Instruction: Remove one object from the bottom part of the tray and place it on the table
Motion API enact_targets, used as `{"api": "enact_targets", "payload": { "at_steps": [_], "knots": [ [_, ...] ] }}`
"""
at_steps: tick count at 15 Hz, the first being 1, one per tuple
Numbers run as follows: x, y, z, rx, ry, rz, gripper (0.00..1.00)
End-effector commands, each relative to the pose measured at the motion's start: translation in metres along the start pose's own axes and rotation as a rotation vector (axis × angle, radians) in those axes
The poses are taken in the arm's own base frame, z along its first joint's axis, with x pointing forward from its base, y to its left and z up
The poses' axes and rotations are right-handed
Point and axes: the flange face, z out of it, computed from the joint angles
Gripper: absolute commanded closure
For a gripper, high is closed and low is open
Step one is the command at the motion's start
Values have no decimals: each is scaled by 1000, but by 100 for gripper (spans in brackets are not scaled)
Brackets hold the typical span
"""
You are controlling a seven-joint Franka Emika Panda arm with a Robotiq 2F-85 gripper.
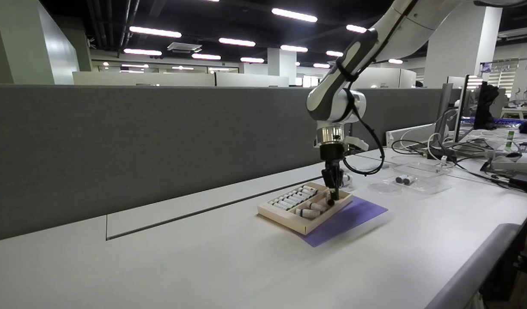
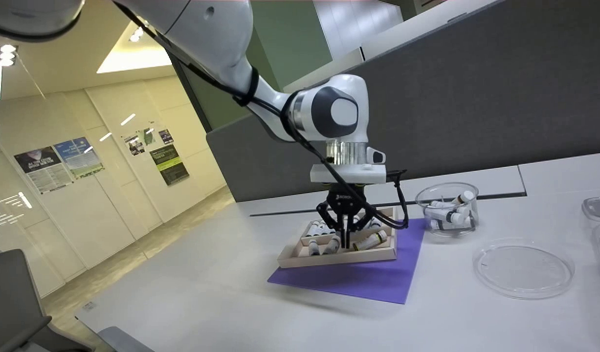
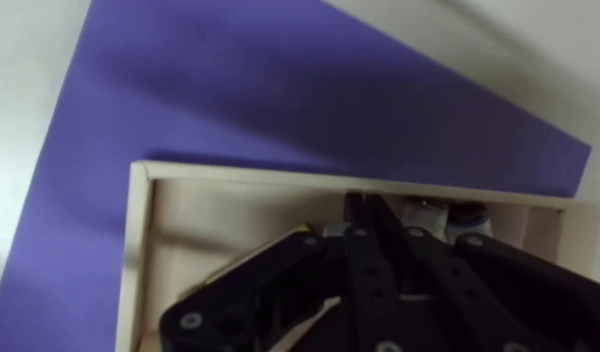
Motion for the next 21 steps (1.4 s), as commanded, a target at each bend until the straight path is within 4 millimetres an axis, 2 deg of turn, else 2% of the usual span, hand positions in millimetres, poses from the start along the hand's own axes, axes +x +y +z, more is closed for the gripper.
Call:
{"api": "enact_targets", "payload": {
  "at_steps": [1, 5, 9, 14, 21],
  "knots": [
    [-9, 9, -6, 143, -139, -25, 100],
    [-8, 20, -29, 195, -135, -12, 100],
    [6, 23, -36, 191, -13, -31, 100],
    [22, 22, -18, 169, 44, -58, 100],
    [43, 25, 2, 36, 195, -121, 100]
  ]
}}
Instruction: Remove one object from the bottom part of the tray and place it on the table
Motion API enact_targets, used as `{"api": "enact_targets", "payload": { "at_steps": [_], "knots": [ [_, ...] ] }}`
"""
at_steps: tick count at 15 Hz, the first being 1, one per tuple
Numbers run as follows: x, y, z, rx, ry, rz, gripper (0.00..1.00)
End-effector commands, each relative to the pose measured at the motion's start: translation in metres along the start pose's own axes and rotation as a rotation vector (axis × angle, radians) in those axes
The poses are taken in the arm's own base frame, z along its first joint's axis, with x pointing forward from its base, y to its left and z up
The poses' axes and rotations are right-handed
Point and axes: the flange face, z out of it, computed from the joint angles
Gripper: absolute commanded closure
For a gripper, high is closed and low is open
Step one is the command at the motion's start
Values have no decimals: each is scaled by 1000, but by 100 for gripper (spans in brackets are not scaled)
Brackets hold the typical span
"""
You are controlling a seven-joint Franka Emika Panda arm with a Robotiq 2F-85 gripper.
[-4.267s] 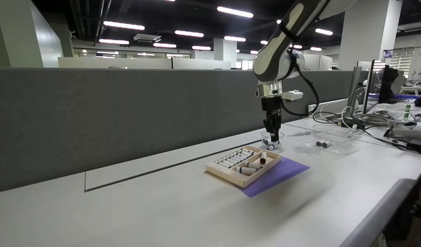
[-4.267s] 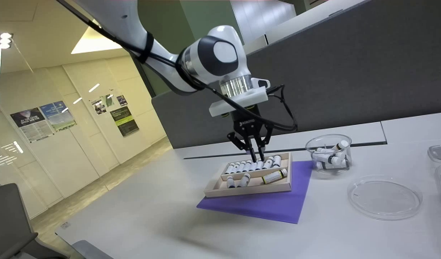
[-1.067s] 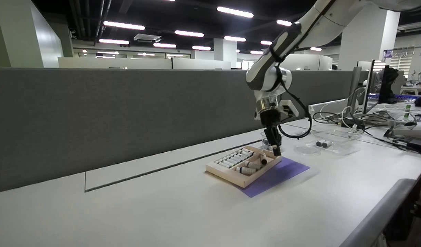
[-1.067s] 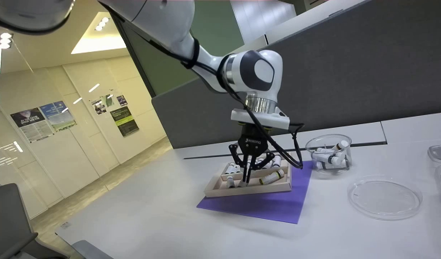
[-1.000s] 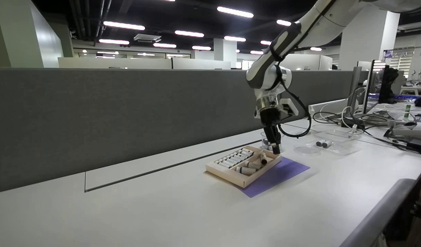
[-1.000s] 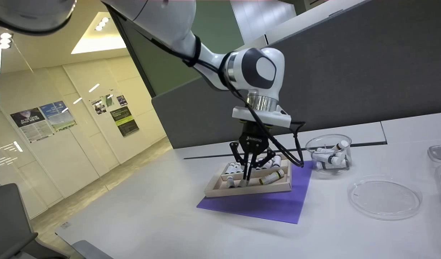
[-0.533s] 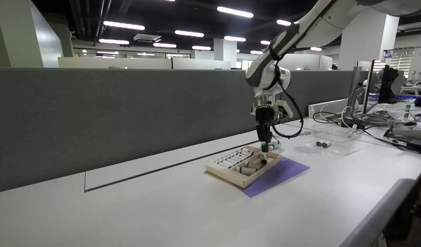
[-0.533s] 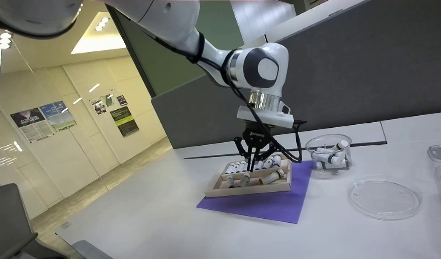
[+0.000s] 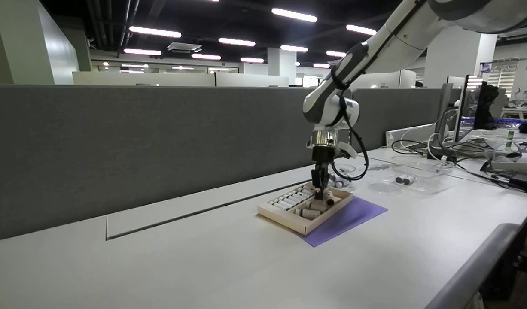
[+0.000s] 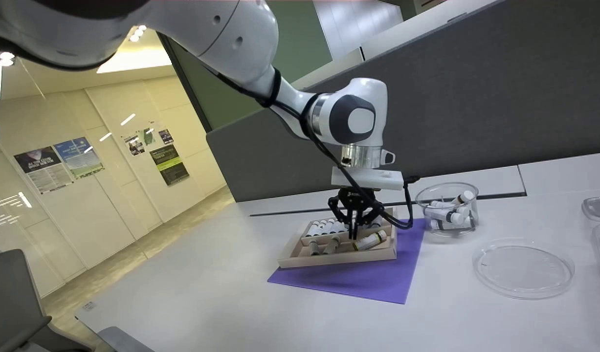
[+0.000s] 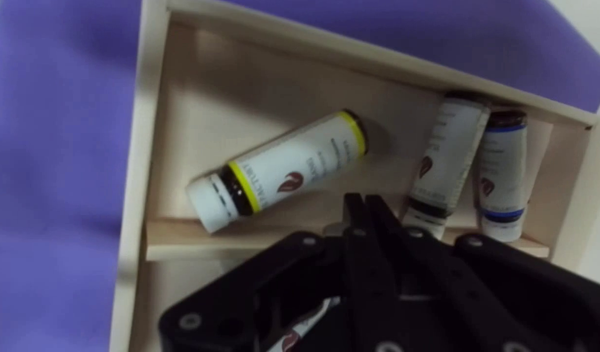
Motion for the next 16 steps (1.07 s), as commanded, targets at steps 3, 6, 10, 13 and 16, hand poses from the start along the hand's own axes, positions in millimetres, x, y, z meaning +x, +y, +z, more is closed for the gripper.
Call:
{"api": "enact_targets", "payload": {
  "at_steps": [3, 6, 10, 13, 16],
  "knots": [
    [6, -2, 3, -9, 21, -35, 100],
    [0, -3, -6, 40, -90, -1, 100],
    [-8, 8, -28, 8, -116, 30, 100],
    [-12, 19, -37, -15, -110, 39, 100],
    [-14, 21, -37, -17, -124, 61, 75]
  ]
}}
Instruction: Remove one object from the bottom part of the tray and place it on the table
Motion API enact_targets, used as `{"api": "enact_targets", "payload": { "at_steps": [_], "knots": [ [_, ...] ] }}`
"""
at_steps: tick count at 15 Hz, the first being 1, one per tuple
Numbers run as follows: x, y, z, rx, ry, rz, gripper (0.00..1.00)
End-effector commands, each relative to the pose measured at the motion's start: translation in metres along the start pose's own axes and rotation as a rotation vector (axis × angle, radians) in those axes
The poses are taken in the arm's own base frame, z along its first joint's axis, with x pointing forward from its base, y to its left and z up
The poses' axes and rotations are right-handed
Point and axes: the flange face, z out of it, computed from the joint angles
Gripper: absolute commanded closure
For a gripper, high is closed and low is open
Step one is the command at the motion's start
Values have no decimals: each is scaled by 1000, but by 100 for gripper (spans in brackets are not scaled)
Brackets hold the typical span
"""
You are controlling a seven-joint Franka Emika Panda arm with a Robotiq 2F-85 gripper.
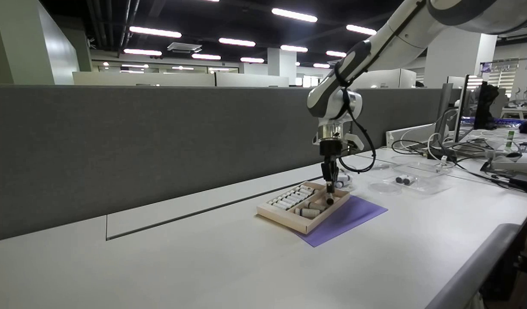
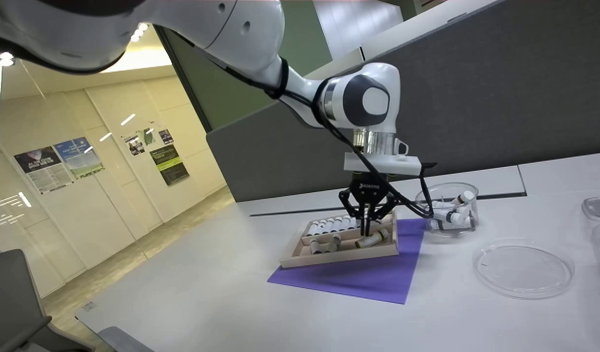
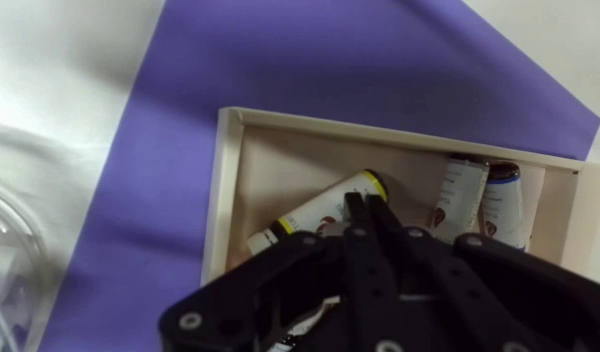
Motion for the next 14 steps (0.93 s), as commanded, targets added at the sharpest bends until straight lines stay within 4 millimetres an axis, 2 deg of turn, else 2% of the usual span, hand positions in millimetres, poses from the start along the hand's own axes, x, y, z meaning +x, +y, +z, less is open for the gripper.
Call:
{"api": "enact_targets", "payload": {
  "at_steps": [1, 4, 11, 14],
  "knots": [
    [-1, -2, -9, -10, -28, 51, 74],
    [-2, -7, -9, -3, -45, 78, 52],
    [3, -3, -5, -20, 18, 109, 2],
    [6, -5, -1, -17, 28, 111, 0]
  ]
}}
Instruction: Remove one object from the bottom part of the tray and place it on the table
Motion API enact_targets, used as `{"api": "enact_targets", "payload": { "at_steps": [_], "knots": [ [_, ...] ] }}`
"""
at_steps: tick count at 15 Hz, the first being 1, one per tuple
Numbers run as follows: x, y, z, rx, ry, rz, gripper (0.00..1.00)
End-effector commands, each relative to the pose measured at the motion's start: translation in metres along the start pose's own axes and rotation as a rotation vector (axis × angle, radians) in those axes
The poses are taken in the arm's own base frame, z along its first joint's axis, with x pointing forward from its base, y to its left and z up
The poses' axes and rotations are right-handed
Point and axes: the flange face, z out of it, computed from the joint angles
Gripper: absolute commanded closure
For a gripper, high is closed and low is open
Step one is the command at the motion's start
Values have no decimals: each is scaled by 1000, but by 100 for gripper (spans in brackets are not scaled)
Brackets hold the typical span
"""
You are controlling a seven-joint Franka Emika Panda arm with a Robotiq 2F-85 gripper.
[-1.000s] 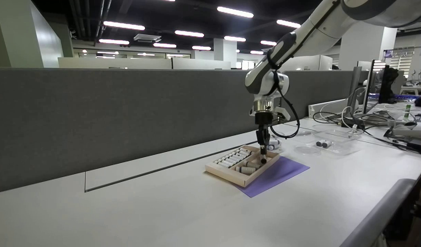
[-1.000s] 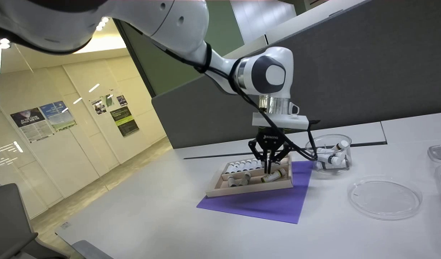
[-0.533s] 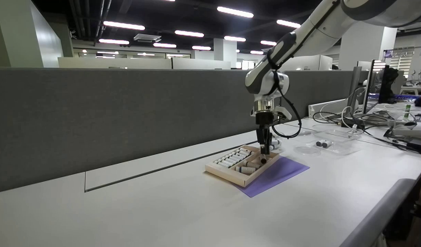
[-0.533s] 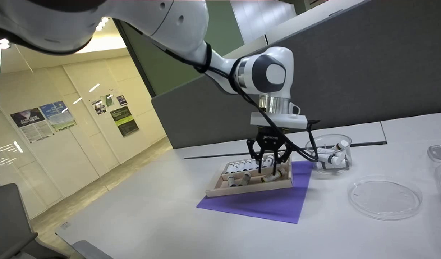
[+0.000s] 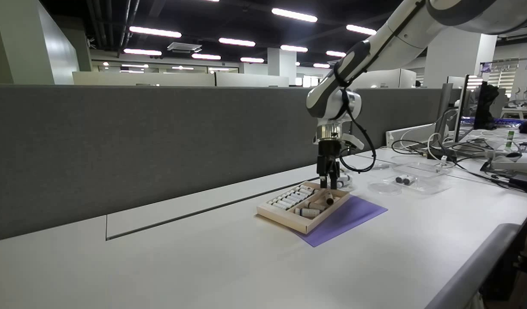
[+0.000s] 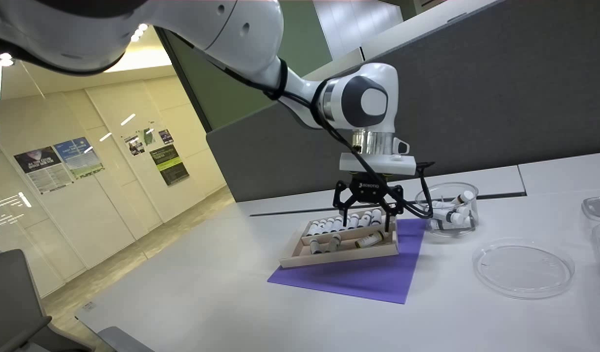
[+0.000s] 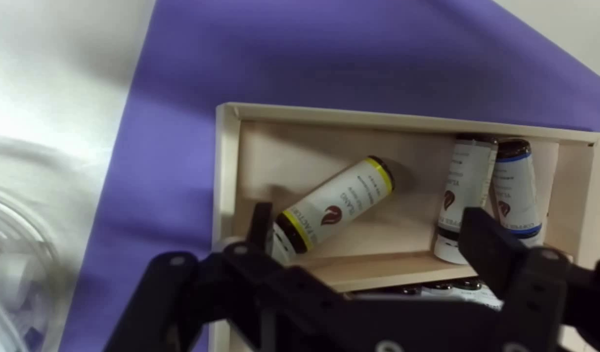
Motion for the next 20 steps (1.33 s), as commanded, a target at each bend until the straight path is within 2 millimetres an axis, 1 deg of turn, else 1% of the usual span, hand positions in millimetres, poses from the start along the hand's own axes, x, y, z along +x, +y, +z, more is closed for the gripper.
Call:
{"api": "enact_targets", "payload": {
  "at_steps": [1, 5, 7, 11, 15, 17, 18, 19, 20],
  "knots": [
    [3, -5, 1, 2, 9, 32, 0],
    [5, -11, 8, 14, -25, 43, 0],
    [6, -14, 12, 18, -49, 85, 0],
    [8, -18, 23, 3, -83, 217, 0],
    [11, -20, 35, -47, -107, 396, 0],
    [13, -22, 38, -65, -105, 445, 0],
    [13, -22, 38, -69, -104, 463, 25],
    [14, -23, 38, -73, -101, 478, 26],
    [15, -24, 37, -78, -98, 489, 32]
  ]
}}
